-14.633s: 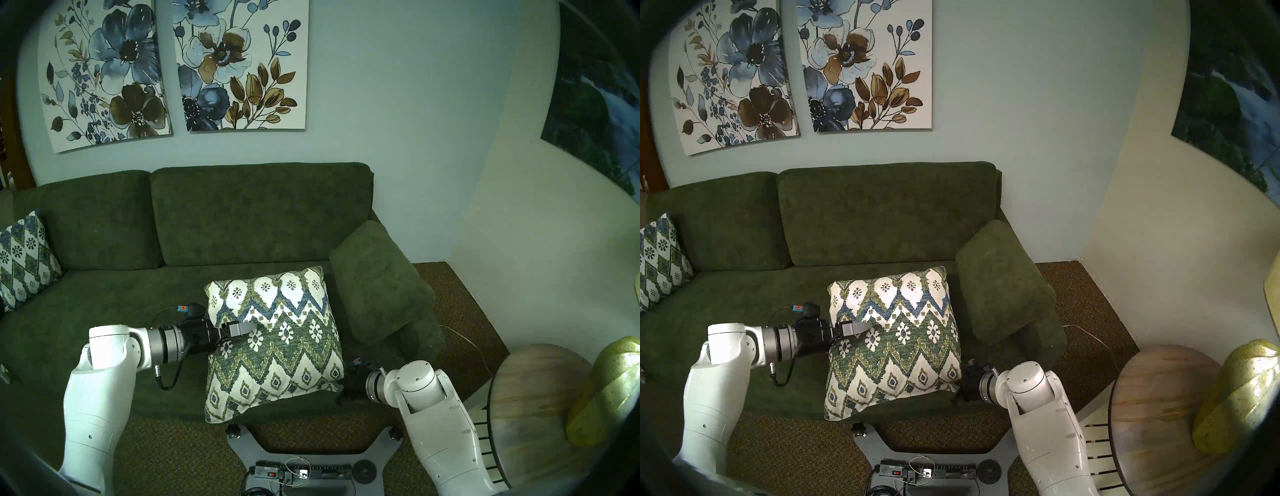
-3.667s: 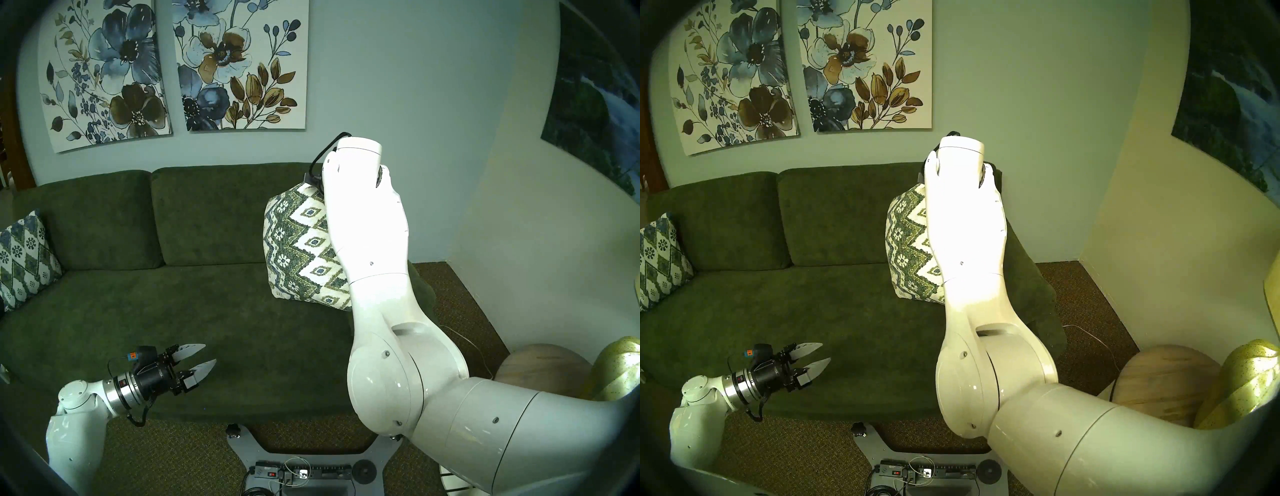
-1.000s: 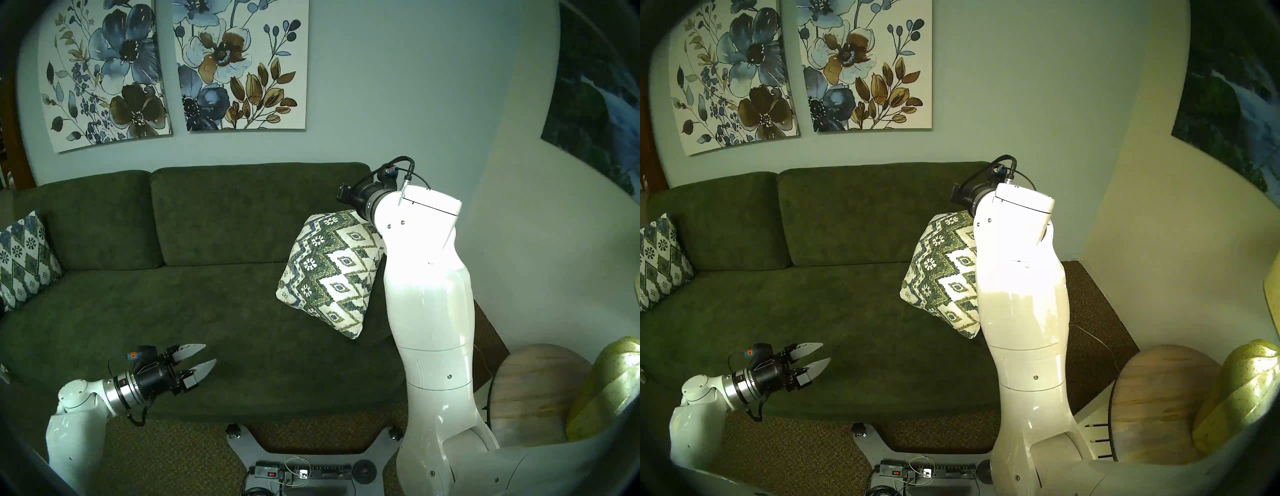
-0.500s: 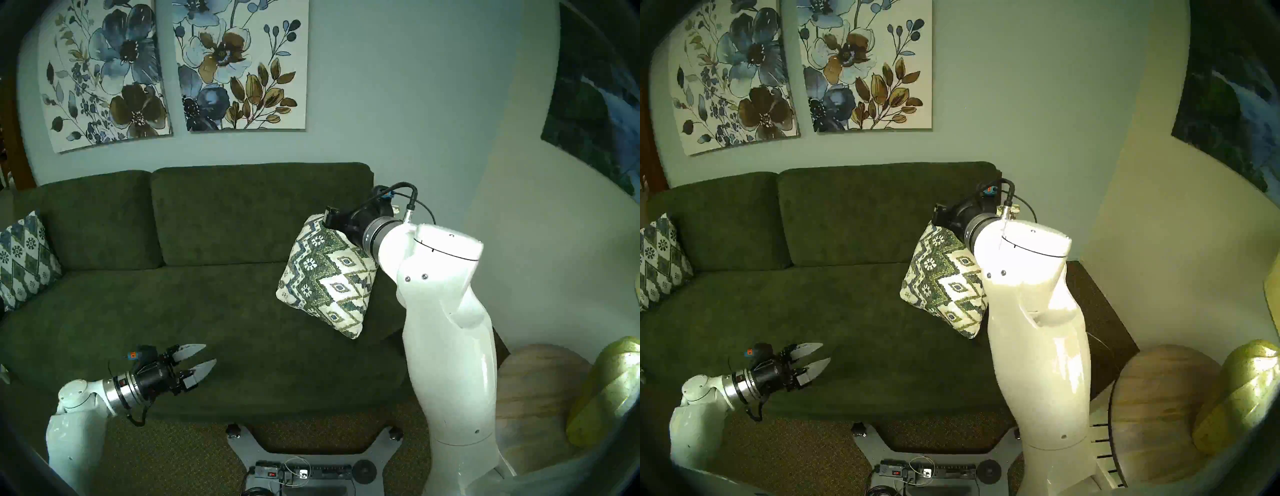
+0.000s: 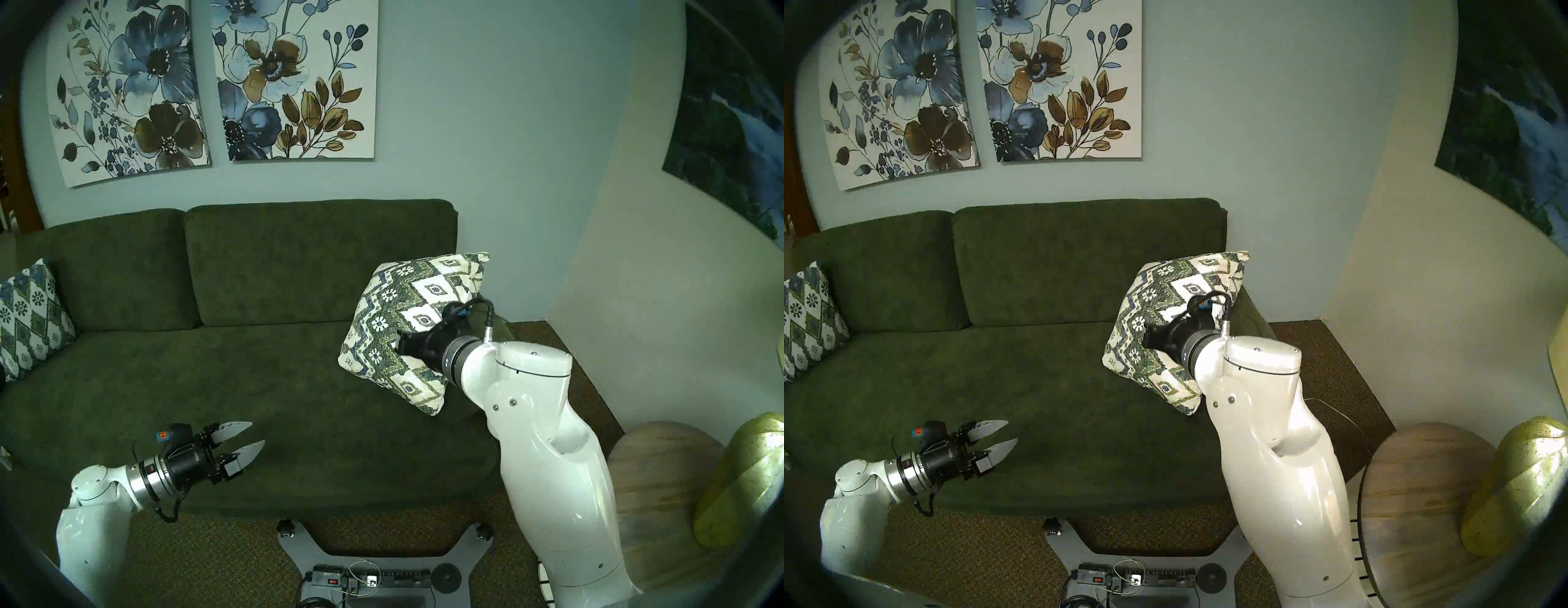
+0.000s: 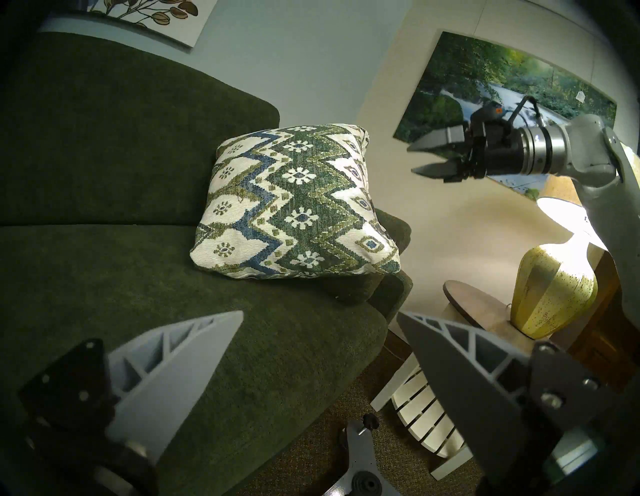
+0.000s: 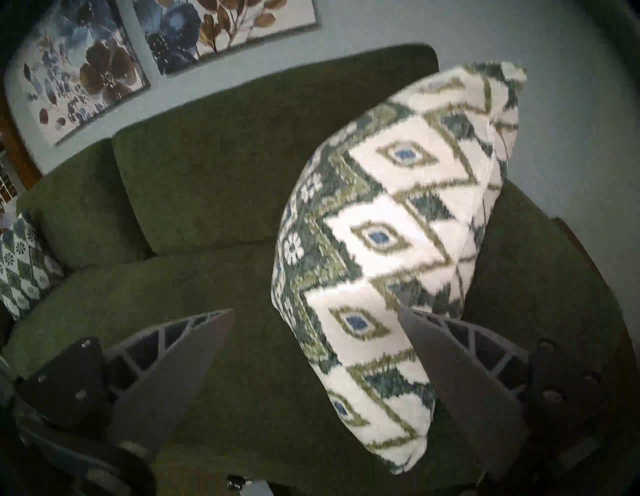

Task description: Fix throw pillow on sofa

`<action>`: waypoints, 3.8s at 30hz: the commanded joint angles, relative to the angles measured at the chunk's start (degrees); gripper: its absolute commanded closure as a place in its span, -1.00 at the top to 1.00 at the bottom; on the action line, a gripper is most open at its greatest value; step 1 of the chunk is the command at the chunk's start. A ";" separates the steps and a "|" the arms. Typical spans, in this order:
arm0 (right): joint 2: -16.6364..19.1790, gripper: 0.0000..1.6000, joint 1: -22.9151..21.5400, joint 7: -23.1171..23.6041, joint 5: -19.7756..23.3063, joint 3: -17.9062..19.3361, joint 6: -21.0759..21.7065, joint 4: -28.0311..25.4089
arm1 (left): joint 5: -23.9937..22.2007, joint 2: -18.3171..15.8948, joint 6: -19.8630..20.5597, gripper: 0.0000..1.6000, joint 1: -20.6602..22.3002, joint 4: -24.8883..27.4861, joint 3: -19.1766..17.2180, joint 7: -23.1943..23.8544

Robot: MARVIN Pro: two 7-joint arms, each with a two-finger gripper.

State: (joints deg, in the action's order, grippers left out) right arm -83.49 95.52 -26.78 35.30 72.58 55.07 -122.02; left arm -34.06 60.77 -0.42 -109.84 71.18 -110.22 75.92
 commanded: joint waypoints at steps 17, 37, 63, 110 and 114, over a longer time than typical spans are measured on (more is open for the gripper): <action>15.55 1.00 11.15 15.33 14.31 9.60 -9.37 3.75 | -0.65 0.21 -0.26 1.00 0.28 -0.04 -0.22 0.92; 14.22 1.00 -0.41 19.85 8.72 5.00 -14.72 16.05 | -0.52 0.29 -0.24 1.00 0.35 -0.09 -0.31 1.05; 16.21 -1.00 2.82 25.02 12.81 1.26 -7.97 21.72 | -0.47 0.35 -0.24 1.00 0.40 -0.15 -0.39 1.17; 14.22 1.00 -3.32 24.31 13.62 -3.57 -7.34 28.86 | -0.41 0.40 -0.23 1.00 0.44 -0.17 -0.44 1.24; 15.13 1.00 -1.77 22.06 14.29 -1.88 -5.79 25.02 | -0.41 0.41 -0.23 1.00 0.44 -0.17 -0.45 1.24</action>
State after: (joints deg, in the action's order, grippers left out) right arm -69.80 92.42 -2.13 49.28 68.33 47.61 -91.05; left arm -34.15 61.07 -0.59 -109.53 70.91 -110.52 76.98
